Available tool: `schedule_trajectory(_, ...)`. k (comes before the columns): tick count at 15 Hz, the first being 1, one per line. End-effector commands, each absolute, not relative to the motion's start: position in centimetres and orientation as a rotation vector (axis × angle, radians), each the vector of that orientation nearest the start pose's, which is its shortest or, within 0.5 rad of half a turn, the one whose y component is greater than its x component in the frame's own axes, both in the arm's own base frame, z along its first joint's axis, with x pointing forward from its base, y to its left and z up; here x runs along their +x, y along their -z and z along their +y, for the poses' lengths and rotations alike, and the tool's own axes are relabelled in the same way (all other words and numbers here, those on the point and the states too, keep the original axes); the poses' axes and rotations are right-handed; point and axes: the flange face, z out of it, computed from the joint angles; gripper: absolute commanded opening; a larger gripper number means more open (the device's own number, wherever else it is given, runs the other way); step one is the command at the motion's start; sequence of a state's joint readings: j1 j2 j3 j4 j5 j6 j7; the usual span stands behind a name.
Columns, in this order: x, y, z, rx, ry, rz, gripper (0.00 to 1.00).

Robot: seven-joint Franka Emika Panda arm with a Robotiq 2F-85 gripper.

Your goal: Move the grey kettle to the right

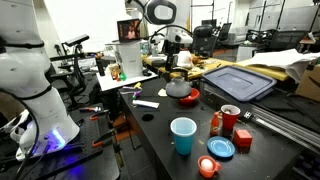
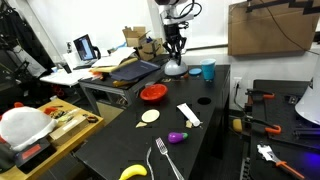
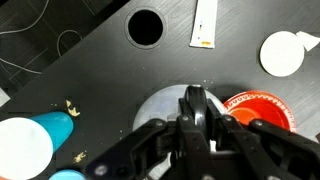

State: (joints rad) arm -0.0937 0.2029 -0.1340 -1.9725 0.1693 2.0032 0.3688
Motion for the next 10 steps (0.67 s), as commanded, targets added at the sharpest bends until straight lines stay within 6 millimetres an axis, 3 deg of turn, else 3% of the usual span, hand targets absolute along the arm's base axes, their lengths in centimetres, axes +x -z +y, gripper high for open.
schedule_trajectory(1, 55.3, -35.5, -14.2, -2.802, -0.217, 1.147, 0.05)
schedule_trajectory(4, 55.3, -35.5, -16.8, -2.788, -0.149, 1.213, 0.05)
schedule_trajectory(10, 55.3, -37.5, -20.9, -2.745, -0.033, 1.294, 0.05)
